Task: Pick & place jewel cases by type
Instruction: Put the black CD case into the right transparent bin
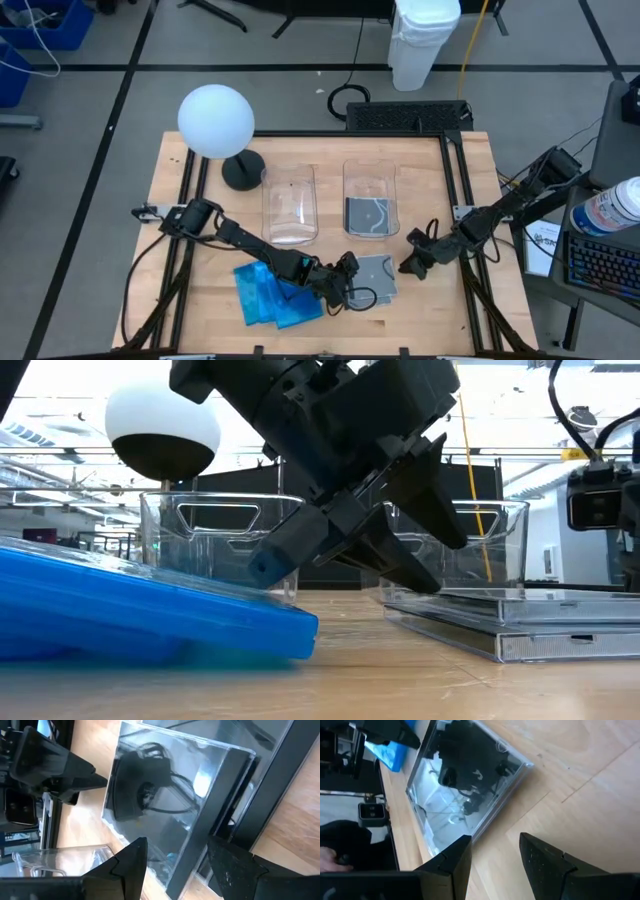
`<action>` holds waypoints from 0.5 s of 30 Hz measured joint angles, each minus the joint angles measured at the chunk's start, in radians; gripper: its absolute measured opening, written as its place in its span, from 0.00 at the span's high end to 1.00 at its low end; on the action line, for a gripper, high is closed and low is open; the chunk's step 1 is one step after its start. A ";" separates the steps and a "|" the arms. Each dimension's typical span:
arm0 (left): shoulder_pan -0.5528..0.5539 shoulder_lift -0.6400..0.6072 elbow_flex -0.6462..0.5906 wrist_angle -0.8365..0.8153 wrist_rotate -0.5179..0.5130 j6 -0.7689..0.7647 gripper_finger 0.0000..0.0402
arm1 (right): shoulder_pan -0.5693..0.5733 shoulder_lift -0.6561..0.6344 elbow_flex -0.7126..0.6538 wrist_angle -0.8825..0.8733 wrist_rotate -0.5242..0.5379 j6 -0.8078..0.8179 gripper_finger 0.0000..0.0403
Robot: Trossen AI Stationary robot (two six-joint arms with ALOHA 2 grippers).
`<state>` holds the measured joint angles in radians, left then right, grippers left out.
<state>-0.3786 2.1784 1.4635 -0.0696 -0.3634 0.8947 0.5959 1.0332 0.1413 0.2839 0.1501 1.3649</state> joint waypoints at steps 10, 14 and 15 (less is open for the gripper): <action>0.002 0.000 0.000 -0.001 0.006 -0.014 0.47 | -0.027 0.000 0.001 -0.001 -0.051 0.111 0.61; 0.004 0.000 0.000 0.000 0.026 -0.018 0.47 | -0.023 0.001 0.001 -0.002 -0.052 0.164 0.61; 0.006 0.000 0.000 0.000 0.043 -0.025 0.47 | -0.019 0.001 0.001 -0.003 -0.050 0.176 0.61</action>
<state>-0.3731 2.1784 1.4635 -0.0696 -0.3206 0.8695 0.5772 1.0340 0.1421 0.2814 0.0996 1.5408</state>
